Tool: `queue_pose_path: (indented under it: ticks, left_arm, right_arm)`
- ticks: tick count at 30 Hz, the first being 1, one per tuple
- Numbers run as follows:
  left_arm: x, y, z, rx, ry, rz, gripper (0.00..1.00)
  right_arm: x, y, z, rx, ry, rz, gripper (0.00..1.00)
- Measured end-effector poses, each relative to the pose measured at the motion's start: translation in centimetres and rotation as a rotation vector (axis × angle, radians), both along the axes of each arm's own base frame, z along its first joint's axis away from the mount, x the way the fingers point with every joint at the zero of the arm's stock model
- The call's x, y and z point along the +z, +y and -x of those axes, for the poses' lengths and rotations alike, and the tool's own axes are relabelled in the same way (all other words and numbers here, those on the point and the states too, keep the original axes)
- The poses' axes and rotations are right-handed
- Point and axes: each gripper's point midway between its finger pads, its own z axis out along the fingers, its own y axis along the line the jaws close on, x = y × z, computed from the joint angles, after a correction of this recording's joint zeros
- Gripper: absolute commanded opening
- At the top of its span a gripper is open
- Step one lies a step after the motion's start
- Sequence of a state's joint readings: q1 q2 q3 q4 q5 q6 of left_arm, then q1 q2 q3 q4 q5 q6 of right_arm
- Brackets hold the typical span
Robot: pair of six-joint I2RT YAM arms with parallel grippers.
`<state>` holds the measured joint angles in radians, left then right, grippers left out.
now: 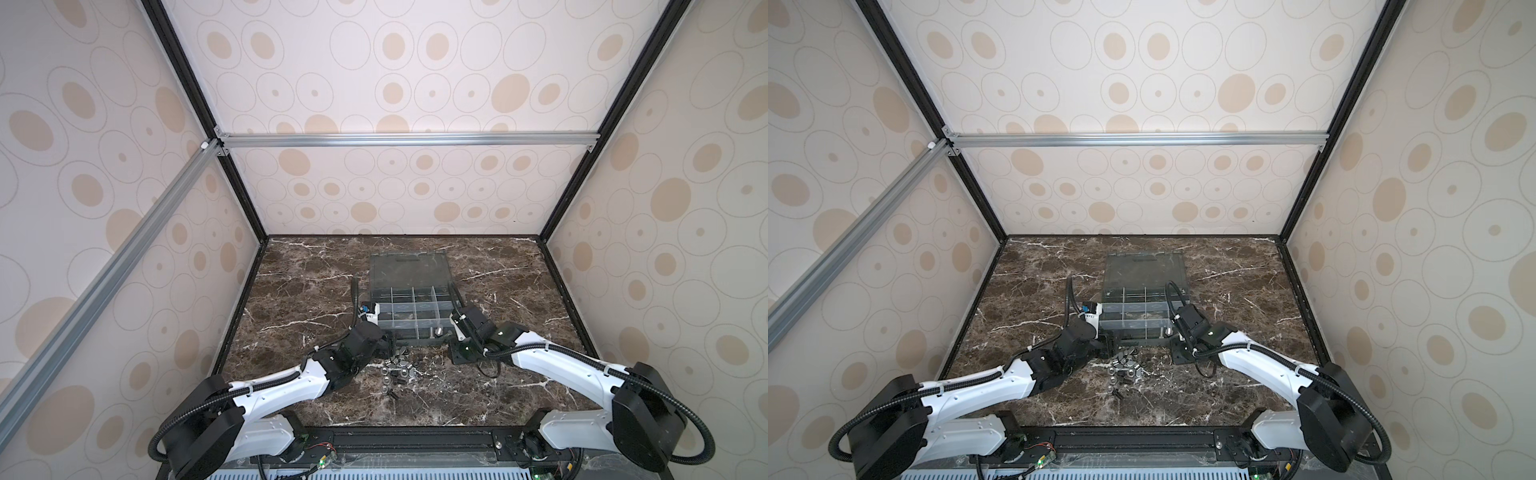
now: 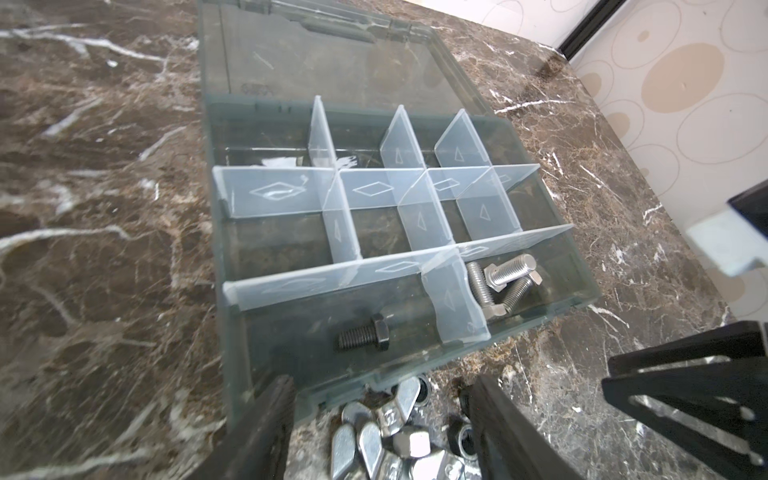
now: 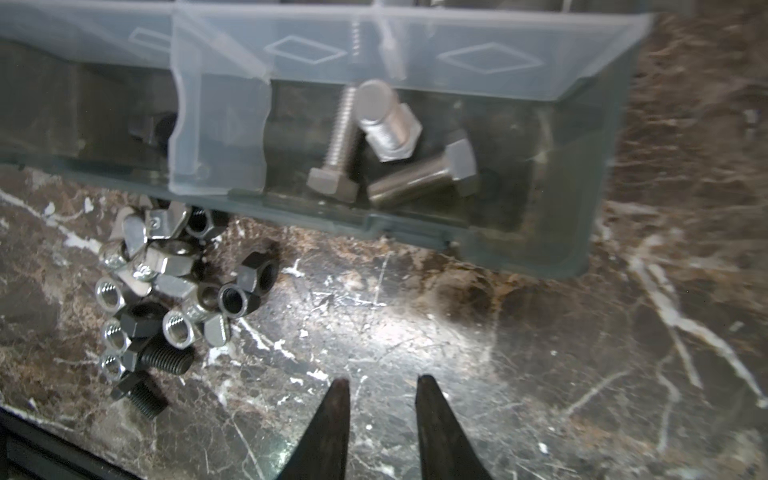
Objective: Sort the screws and nuts into containers
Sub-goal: 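Withdraw the left gripper while the right gripper reaches down onto the nut pile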
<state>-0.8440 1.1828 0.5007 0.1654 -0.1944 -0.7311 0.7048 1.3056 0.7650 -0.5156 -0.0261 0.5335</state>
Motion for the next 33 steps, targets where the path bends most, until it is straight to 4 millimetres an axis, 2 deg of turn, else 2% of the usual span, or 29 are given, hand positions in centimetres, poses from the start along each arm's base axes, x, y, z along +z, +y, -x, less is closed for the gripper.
queue_pose_path:
  ticks: [6,13,23,28,33]
  left_arm:
    - [-1.2,2.5,1.7,0.053,0.021,0.031,0.68]
    - [-0.9,4.3,2.4,0.109,0.009,0.063,0.69]
    - [-1.3,6.4,3.2,0.172,-0.005,0.095,0.70]
    - [-1.2,6.7,3.2,0.185,-0.007,0.110,0.70]
    - [-1.3,6.7,3.3,0.190,-0.003,0.113,0.70]
  right_arm:
    - [-0.3,3.8,0.9,0.139,-0.001,0.005,0.31]
    - [-0.4,8.5,2.5,0.317,-0.013,0.002,0.30]
    - [-1.6,11.4,4.8,0.479,-0.012,0.057,0.30]
    - [-1.9,13.0,5.7,0.546,-0.018,0.068,0.30]
    - [-2.8,13.4,6.1,0.575,-0.009,0.100,0.30]
